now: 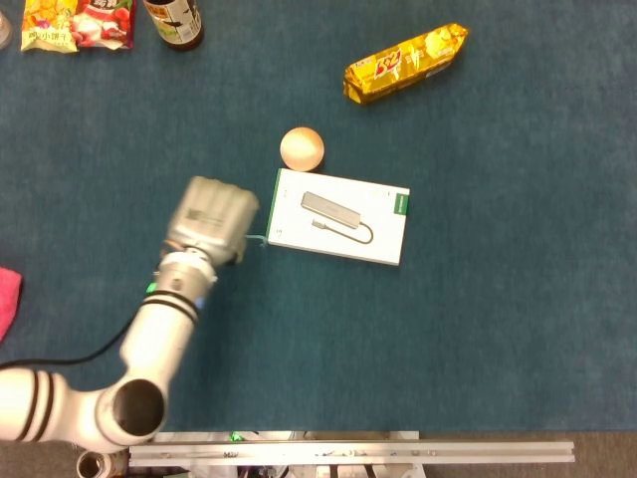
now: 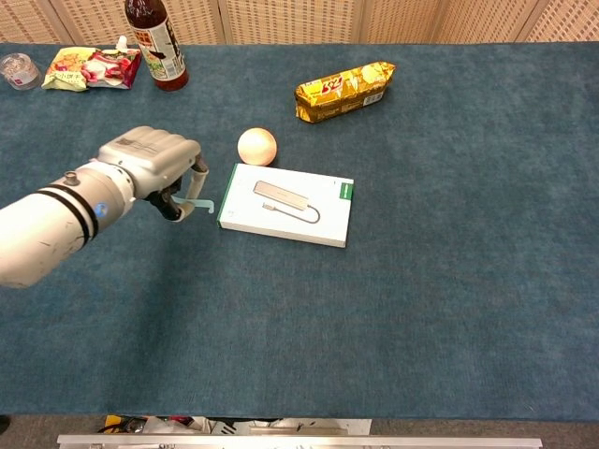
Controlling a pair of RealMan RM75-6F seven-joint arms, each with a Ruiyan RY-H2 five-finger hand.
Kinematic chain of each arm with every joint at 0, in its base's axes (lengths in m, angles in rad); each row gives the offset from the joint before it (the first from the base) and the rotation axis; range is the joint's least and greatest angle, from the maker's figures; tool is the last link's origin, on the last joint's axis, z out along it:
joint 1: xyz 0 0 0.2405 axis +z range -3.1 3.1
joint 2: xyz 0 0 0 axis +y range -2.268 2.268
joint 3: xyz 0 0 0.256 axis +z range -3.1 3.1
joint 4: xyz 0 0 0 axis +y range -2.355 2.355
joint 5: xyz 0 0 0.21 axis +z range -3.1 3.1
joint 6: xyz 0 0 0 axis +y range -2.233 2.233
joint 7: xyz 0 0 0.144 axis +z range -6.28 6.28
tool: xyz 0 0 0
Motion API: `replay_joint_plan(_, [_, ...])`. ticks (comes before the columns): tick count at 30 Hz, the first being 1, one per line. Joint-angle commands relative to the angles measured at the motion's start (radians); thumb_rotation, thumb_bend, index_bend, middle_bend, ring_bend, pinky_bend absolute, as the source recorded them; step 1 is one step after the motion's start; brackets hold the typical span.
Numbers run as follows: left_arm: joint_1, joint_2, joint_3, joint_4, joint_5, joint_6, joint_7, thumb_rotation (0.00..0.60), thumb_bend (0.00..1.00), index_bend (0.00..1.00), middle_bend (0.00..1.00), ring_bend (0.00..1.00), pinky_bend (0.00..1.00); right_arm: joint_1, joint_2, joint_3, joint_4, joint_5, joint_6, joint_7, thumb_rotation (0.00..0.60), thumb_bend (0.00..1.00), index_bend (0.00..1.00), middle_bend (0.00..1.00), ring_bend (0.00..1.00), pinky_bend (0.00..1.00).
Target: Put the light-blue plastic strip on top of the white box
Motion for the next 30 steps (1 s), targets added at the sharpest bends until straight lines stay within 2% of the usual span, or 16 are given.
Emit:
replay_joint_plan(1, [-0.063,-0.061,-0.017,0.021,-0.069,0.015,0.046,0.547,0.39,0.58,1.00,1.00,1.00,0.000,0.000,0.000,-0.002,0.000,-0.001,-0.001,0.518,0.27,0.26,0.42,0.35,0.38])
replay_joint_plan(9, [-0.162,-0.159,-0.055,0.120,-0.183,0.037,0.087,0.546,0.39,0.58,1.00,1.00,1.00,-0.002,0.004,-0.002,-0.007,0.002,-0.003,-0.007,0.519,0.27,0.26,0.42,0.35,0.38])
replay_joint_plan(18, [-0.240,-0.204,-0.078,0.187,-0.283,0.032,0.127,0.537,0.39,0.57,1.00,1.00,1.00,-0.008,0.010,-0.001,-0.011,0.007,0.001,-0.008,0.519,0.27,0.26,0.42,0.35,0.38])
replay_joint_plan(27, [-0.299,-0.237,-0.091,0.240,-0.357,0.030,0.154,0.493,0.38,0.54,1.00,1.00,1.00,-0.015,0.013,-0.001,-0.010,0.014,0.005,-0.005,0.518,0.27,0.26,0.42,0.35,0.38])
replay_joint_plan(30, [-0.309,-0.237,-0.094,0.247,-0.373,0.030,0.155,0.453,0.38,0.52,1.00,1.00,1.00,-0.018,0.013,-0.001,-0.007,0.017,0.006,-0.003,0.518,0.27,0.26,0.42,0.35,0.38])
